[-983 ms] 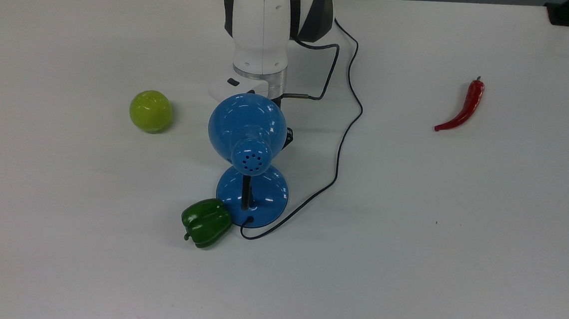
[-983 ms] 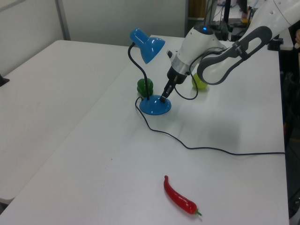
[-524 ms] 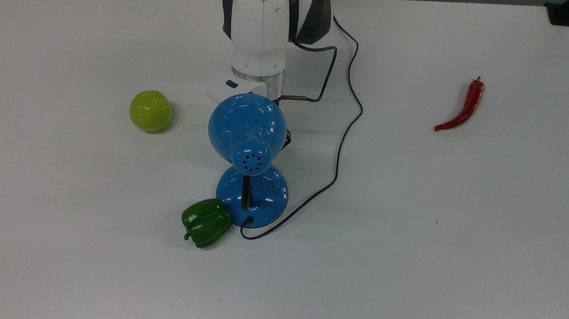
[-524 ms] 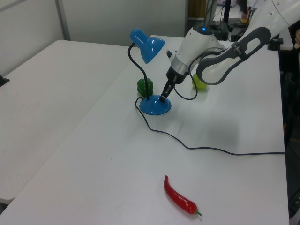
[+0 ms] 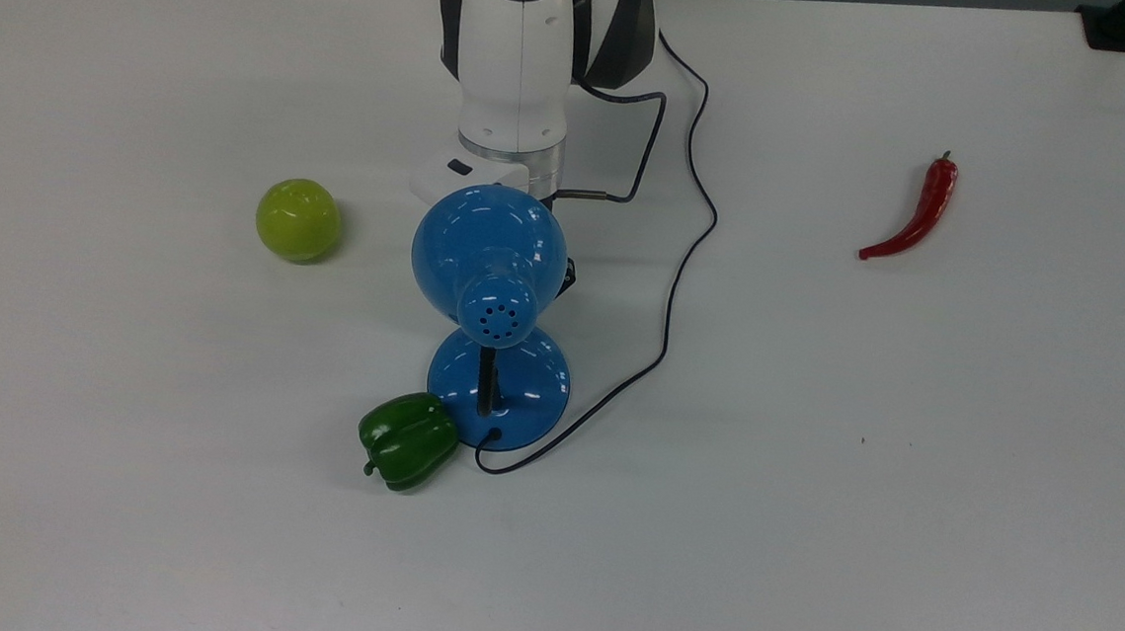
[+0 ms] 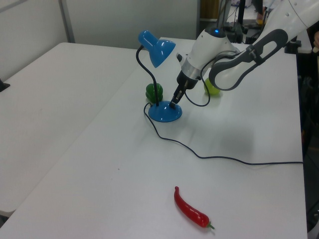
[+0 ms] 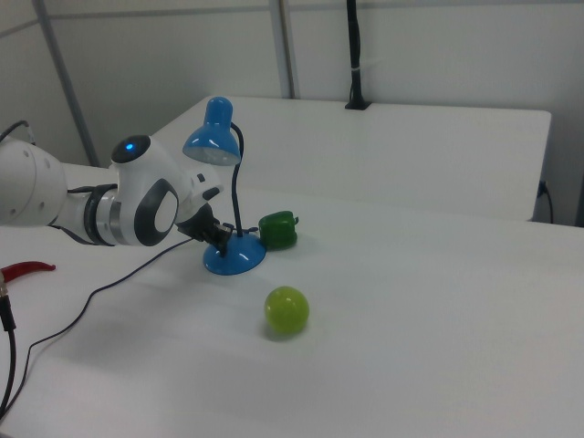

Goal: Turn on desk lamp
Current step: 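Press down on the switch on the lamp base with the gripper, then lift the gripper up and away from the lit lamp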

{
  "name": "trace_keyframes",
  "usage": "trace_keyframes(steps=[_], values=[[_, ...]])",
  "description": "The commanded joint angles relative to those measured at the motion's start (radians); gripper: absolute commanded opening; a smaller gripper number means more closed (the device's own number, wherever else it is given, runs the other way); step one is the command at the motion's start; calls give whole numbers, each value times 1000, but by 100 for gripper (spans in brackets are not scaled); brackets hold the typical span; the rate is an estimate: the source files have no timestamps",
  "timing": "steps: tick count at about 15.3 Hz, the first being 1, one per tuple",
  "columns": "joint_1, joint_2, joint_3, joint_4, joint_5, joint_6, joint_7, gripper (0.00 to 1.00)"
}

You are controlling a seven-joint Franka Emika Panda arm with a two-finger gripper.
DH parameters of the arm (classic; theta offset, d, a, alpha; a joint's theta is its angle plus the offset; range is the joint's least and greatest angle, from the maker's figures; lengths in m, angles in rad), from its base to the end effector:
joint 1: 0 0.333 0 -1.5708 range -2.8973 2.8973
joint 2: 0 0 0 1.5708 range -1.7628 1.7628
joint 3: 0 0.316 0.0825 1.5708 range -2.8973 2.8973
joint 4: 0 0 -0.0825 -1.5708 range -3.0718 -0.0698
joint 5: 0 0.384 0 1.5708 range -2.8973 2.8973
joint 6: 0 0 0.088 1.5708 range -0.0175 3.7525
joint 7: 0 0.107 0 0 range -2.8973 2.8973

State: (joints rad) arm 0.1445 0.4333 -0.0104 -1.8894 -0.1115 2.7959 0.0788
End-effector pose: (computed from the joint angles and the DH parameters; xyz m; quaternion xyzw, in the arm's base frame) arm 0.6645 0.0955 0.3278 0.9689 0.0743 0.2361 0.0076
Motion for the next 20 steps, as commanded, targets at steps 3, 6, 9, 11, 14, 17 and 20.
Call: trace_keyframes(steps=[3, 6, 9, 11, 14, 17, 20], values=[[6, 38, -11, 7, -36, 25, 30, 0], [6, 41, -11, 6, -45, 25, 30, 0], [4, 39, -11, 6, -48, 25, 30, 0], [3, 21, -11, 3, -47, 19, 30, 0], [1, -27, -11, -8, -45, -5, 30, 0], [3, -79, -8, -10, -43, -129, 30, 0], [4, -111, 1, -10, -45, -225, 29, 0]])
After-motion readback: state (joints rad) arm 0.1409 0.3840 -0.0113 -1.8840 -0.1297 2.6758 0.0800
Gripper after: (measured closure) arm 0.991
